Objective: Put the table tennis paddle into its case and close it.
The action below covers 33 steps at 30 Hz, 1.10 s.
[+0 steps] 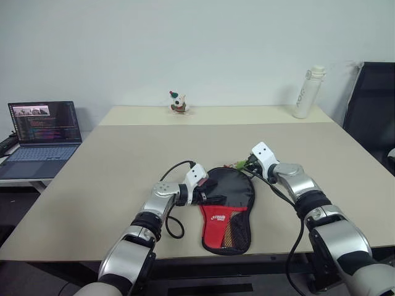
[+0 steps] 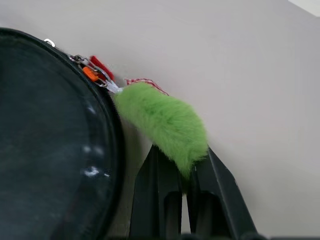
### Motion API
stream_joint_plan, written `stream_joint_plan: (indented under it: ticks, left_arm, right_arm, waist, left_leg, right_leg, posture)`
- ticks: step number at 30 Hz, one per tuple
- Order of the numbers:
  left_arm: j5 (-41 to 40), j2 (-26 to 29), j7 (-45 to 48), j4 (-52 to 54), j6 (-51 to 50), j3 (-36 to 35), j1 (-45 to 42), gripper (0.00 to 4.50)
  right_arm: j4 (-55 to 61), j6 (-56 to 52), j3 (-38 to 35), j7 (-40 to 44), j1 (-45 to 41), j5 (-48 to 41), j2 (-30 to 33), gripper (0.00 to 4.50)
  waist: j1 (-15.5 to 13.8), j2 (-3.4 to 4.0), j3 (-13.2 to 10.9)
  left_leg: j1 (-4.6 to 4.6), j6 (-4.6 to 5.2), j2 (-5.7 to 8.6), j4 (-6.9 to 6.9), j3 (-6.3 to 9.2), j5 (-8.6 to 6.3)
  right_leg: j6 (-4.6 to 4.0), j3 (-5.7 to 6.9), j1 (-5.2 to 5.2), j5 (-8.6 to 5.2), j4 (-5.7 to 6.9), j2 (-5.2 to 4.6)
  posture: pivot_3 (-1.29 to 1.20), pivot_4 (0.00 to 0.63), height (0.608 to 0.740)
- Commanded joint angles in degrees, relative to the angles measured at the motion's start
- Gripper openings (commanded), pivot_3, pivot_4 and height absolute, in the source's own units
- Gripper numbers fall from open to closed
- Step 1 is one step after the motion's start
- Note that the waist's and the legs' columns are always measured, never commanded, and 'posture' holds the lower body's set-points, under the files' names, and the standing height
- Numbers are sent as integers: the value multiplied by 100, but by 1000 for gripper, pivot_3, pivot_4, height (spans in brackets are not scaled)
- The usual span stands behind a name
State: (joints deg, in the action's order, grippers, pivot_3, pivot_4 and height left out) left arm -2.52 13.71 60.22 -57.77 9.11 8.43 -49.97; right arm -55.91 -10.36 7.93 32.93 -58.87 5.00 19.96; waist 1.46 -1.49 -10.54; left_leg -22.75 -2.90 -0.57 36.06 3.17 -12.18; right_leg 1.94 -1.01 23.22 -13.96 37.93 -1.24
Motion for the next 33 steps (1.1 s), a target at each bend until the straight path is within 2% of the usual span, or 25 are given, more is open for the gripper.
stream_joint_plan:
  ticks: [1, 8, 12, 21, 29, 33]
  left_arm:
    - [293, -89, -5, -264, -188, 214, 241, 3817]
    - [300, -150, -60, -309, -217, 214, 206, 3817]
    - [303, -179, -92, -366, -288, 212, 149, 3817]
    - [428, -184, -220, -552, -380, 233, 15, 3817]
    - [548, -250, -349, -739, -343, 271, -112, 3817]
    - [592, -280, -392, -798, -316, 276, -149, 3817]
  right_arm:
    - [224, 96, -107, 24, 0, 46, 283, 22]
    - [636, -66, -187, 176, 106, 43, 771, 22]
    - [1695, -631, -239, 689, 598, -121, 1205, 22]
    - [4769, -2442, -442, 1868, 2465, -705, 2461, 22]
    - [7795, -3961, -887, 2854, 4329, -2033, 3510, 22]
    - [9002, -4323, -1050, 3032, 5194, -2589, 3881, 22]
  waist:
    - [-1, 0, 0]
    - [-21, 3, 2]
    - [-52, 9, 5]
    - [-138, 20, 12]
    - [-147, 26, 20]
    - [-160, 21, 23]
  left_leg:
    - [0, 0, 0, 0, 0, 0]
    - [-3, 0, 5, 0, 1, 0]
    - [-4, 0, 5, 0, 4, 0]
    - [-10, 0, 8, 1, 7, 0]
    - [-3, -1, 7, 6, 7, 0]
    - [-4, -1, 6, 6, 7, -1]
  right_leg:
    - [0, 0, 0, 0, -2, 0]
    - [1, 0, -2, 0, -5, -4]
    - [1, 3, -2, -1, -7, -4]
    - [3, 6, -3, -1, -15, -4]
    - [6, 7, -12, -3, -21, -4]
    - [8, 9, -15, -2, -31, -5]
  posture:
    - [0, 150, 740]
    - [0, 150, 740]
    - [0, 150, 740]
    - [0, 150, 740]
    - [0, 150, 740]
    - [0, 150, 740]
